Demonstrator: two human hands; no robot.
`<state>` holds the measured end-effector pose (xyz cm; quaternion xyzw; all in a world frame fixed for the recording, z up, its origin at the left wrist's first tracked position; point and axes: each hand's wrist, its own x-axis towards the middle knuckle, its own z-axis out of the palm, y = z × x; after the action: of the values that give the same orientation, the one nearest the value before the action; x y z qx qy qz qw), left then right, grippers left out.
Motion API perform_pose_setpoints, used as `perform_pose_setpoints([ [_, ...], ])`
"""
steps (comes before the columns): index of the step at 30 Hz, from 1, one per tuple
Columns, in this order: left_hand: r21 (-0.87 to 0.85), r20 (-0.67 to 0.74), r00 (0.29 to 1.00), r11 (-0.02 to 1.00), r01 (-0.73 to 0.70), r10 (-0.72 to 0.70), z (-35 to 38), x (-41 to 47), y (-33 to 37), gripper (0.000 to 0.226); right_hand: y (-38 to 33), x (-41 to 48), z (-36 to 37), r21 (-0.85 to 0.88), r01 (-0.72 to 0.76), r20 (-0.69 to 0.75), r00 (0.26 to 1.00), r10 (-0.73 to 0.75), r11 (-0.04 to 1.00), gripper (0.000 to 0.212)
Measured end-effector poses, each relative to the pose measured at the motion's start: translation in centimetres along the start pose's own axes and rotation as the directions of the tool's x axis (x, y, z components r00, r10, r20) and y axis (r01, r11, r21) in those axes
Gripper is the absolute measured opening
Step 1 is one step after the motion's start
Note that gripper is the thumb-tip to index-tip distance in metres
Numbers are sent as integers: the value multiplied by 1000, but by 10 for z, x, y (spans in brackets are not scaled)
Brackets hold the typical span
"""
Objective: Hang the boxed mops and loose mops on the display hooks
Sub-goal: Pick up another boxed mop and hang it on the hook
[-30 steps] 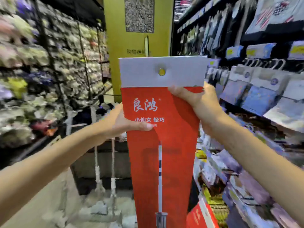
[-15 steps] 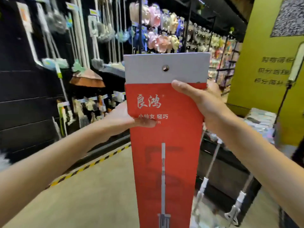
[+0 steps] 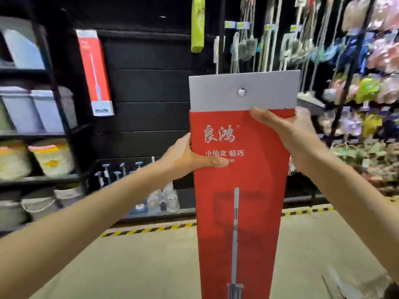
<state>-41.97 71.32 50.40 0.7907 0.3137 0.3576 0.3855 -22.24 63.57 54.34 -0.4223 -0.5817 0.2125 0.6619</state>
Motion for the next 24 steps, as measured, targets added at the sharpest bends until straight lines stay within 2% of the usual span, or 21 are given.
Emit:
perform_pose_setpoints([
  [5,54,-117,988,993,107,-100,-98,1,-49,81,33,46,102,68,-41,80,996,36,997,37],
  [8,26,-202,971,990,135,-127,-147,2,-79,88,59,79,159,71,-94,122,989,85,993,71],
  [9,22,-225,964,988,150,-141,-161,4,-90,89,68,90,178,66,-108,144,985,98,992,74],
  [13,-10,-293,940,984,180,-175,-216,18,-133,70,110,138,248,71,-138,220,968,120,988,54],
  [16,-22,-352,914,978,206,-201,-258,39,-167,67,138,180,298,86,-154,292,948,123,984,49],
  [24,-12,-478,848,967,254,-228,-376,105,-234,65,192,298,422,150,-123,409,911,51,981,89],
])
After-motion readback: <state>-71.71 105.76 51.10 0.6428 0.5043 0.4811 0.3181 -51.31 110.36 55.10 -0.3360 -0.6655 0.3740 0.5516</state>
